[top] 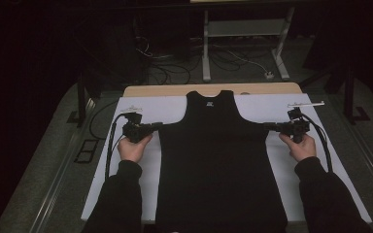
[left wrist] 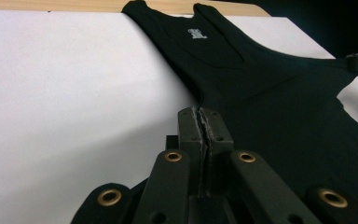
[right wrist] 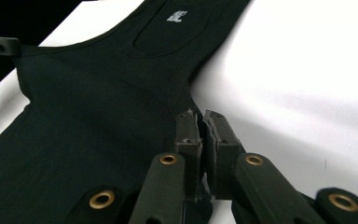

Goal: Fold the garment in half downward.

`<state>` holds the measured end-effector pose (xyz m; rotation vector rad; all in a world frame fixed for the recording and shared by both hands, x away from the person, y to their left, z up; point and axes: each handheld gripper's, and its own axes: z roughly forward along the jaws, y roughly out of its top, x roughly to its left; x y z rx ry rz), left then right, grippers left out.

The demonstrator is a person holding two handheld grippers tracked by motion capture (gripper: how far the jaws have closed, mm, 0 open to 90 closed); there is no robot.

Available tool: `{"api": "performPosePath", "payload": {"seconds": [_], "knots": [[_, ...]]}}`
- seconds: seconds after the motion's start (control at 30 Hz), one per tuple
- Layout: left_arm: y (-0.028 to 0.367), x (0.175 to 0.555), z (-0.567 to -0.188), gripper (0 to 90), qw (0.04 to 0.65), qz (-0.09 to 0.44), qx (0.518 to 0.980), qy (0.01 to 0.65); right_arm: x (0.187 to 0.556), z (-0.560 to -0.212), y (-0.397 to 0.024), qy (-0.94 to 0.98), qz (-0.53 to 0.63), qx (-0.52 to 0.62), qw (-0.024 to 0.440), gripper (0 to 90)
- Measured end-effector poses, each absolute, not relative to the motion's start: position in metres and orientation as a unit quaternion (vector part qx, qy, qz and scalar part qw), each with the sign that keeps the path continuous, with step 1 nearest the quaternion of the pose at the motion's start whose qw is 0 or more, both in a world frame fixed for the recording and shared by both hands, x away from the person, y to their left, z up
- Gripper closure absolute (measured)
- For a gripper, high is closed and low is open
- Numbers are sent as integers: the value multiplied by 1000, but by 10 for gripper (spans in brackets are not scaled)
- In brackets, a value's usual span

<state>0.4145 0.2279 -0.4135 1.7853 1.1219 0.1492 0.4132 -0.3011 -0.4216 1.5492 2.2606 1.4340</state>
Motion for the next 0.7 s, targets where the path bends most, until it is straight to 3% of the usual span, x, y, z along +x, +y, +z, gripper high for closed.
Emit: {"api": "performPosePath", "payload": {"seconds": [0.7], "knots": [[234,380,-415,872,506,28,721,473,381,-411,-305,721,482,498,13,835]]}}
